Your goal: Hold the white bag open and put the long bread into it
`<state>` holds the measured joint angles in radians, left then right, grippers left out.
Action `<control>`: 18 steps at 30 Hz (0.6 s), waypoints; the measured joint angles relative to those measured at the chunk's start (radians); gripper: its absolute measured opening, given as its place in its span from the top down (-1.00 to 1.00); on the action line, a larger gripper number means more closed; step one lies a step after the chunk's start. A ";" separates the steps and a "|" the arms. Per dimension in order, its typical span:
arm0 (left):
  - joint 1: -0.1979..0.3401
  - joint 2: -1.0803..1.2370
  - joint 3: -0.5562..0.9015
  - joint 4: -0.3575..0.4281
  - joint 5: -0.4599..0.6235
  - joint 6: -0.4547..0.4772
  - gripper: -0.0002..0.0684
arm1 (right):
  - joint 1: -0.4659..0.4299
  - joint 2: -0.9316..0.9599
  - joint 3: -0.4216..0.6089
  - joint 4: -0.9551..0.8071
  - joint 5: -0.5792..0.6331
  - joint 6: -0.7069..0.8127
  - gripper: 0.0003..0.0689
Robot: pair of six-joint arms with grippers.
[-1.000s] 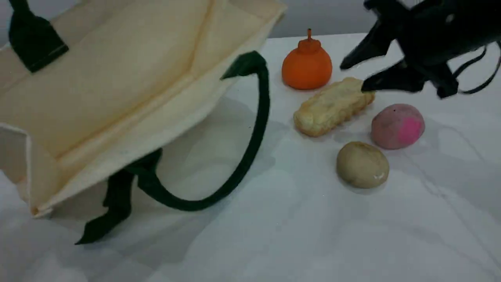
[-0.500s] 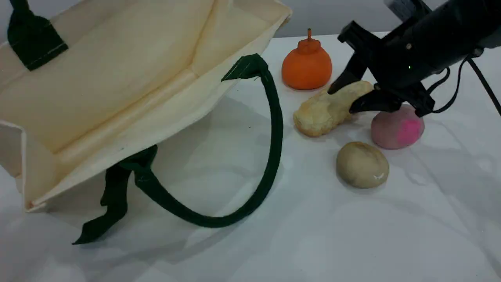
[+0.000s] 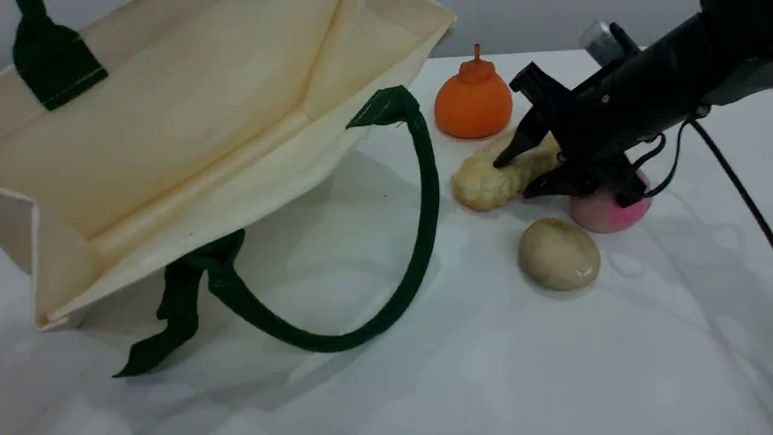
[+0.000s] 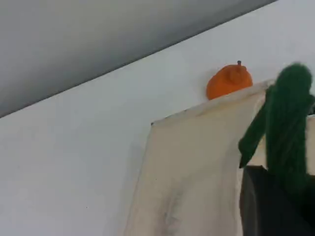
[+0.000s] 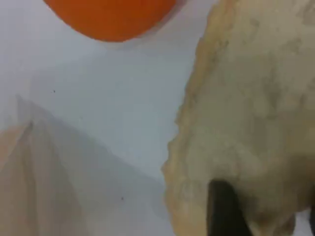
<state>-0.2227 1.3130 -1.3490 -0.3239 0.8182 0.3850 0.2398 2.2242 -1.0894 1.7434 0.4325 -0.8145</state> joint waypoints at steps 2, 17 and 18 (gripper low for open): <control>0.000 0.000 0.000 0.000 0.000 0.000 0.72 | 0.000 0.019 -0.022 0.001 0.013 0.012 0.04; 0.000 0.000 0.000 -0.001 0.001 0.000 0.72 | 0.001 0.033 -0.048 0.002 -0.018 0.038 0.79; 0.000 0.000 0.000 -0.001 0.001 0.000 0.72 | 0.001 0.033 -0.048 0.002 -0.016 0.038 0.83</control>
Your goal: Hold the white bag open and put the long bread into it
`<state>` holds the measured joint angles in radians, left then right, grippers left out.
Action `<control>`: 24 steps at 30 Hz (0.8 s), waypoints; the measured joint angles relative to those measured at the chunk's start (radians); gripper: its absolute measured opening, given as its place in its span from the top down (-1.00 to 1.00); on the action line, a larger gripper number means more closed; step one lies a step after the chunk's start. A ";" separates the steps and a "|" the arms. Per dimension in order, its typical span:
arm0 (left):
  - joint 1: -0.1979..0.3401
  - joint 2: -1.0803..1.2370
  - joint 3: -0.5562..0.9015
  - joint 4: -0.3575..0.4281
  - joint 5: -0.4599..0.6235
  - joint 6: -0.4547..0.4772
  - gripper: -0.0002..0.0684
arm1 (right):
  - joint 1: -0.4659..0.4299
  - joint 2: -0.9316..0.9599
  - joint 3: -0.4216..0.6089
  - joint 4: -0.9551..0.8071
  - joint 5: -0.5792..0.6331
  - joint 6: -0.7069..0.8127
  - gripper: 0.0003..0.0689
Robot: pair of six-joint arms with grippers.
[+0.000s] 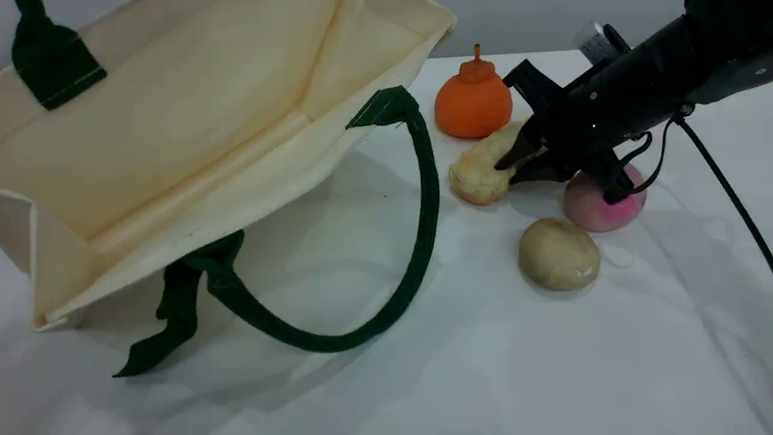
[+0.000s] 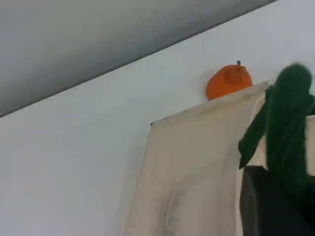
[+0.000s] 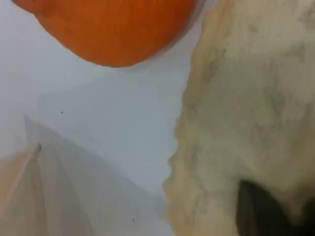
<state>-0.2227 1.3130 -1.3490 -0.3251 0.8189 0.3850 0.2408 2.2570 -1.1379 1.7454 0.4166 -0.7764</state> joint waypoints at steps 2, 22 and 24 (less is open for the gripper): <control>0.000 0.000 0.000 0.000 0.000 0.000 0.72 | 0.000 0.000 0.000 0.000 0.012 0.000 0.86; 0.000 0.001 0.000 0.012 0.000 0.000 0.72 | -0.001 -0.151 0.005 -0.191 0.034 0.218 0.88; 0.000 0.001 0.000 0.012 0.000 0.000 0.72 | -0.001 -0.170 0.013 -0.248 0.037 0.237 0.88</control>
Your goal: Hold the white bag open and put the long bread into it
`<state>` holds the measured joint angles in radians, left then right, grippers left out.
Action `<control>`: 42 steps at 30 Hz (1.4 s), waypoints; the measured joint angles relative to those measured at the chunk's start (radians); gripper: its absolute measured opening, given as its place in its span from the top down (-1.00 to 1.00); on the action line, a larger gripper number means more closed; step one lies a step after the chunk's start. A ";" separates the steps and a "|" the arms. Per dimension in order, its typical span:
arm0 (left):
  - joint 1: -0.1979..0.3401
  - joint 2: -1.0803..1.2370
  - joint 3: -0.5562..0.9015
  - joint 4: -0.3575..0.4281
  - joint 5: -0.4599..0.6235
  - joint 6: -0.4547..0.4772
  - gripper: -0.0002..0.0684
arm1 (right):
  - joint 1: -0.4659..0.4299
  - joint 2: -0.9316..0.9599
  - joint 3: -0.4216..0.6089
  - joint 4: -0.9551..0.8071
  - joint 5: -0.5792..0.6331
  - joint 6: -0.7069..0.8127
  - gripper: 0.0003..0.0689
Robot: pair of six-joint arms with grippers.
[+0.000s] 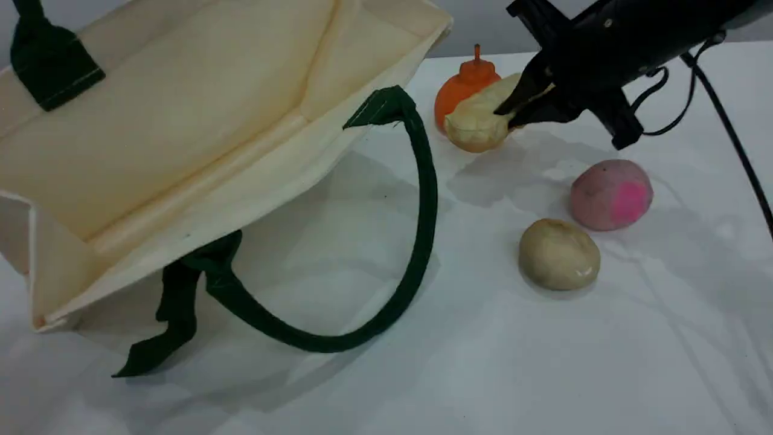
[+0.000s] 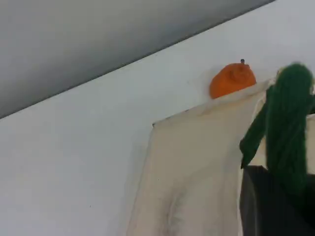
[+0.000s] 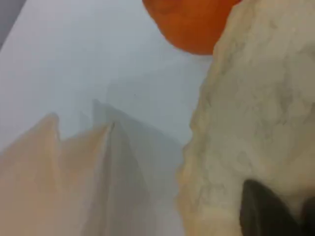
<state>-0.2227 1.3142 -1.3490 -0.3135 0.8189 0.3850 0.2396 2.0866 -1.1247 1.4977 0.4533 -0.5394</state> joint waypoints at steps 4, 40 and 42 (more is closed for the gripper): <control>0.000 0.000 0.000 0.000 0.000 -0.003 0.72 | 0.000 -0.042 0.048 -0.079 -0.003 -0.006 0.88; -0.112 0.078 0.000 -0.105 -0.017 0.100 0.72 | -0.082 -0.708 0.241 -0.590 0.143 0.018 0.88; -0.112 0.078 0.000 -0.105 -0.021 0.100 0.72 | -0.101 -0.730 0.241 -0.607 0.172 0.017 0.88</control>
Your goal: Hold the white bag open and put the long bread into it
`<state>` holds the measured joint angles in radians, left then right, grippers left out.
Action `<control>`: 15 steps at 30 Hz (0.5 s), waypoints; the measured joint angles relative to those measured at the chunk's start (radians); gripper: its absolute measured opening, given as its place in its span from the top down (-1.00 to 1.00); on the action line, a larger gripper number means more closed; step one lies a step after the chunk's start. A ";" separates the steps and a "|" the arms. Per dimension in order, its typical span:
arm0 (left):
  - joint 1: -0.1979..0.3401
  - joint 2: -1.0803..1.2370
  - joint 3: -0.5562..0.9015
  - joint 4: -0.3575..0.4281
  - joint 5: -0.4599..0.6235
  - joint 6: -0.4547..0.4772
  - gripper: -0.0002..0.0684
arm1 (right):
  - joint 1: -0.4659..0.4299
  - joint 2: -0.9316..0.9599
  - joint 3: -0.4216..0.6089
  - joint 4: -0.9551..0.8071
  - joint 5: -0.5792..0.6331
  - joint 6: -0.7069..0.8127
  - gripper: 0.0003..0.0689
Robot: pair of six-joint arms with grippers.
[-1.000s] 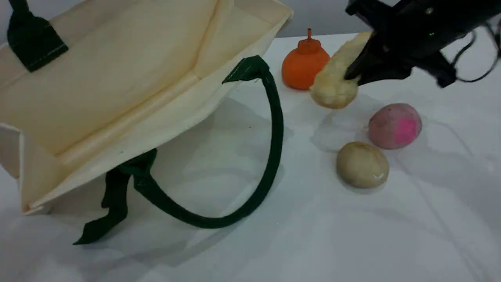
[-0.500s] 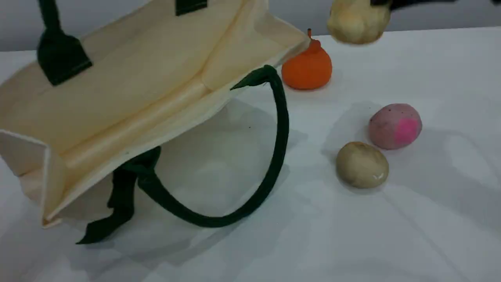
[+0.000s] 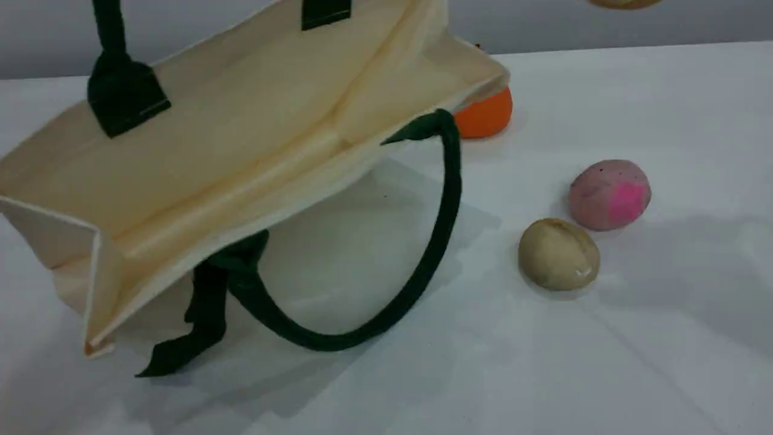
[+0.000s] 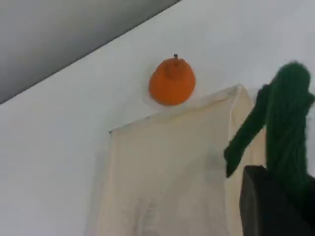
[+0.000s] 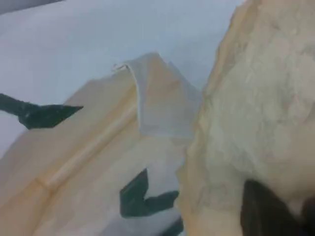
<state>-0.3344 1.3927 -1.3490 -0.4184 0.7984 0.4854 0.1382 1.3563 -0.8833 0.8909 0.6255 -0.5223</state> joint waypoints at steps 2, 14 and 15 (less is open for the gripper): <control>0.000 0.000 -0.004 0.000 -0.007 0.000 0.72 | -0.007 -0.019 0.000 -0.016 0.025 0.000 0.88; 0.000 0.033 -0.031 -0.027 -0.019 0.004 0.72 | -0.008 -0.109 0.000 -0.020 0.158 -0.011 0.88; 0.000 0.038 -0.031 -0.027 -0.021 0.004 0.72 | -0.008 -0.117 0.000 -0.015 0.169 -0.016 0.88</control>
<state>-0.3344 1.4312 -1.3803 -0.4452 0.7770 0.4893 0.1303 1.2394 -0.8833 0.8763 0.7944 -0.5378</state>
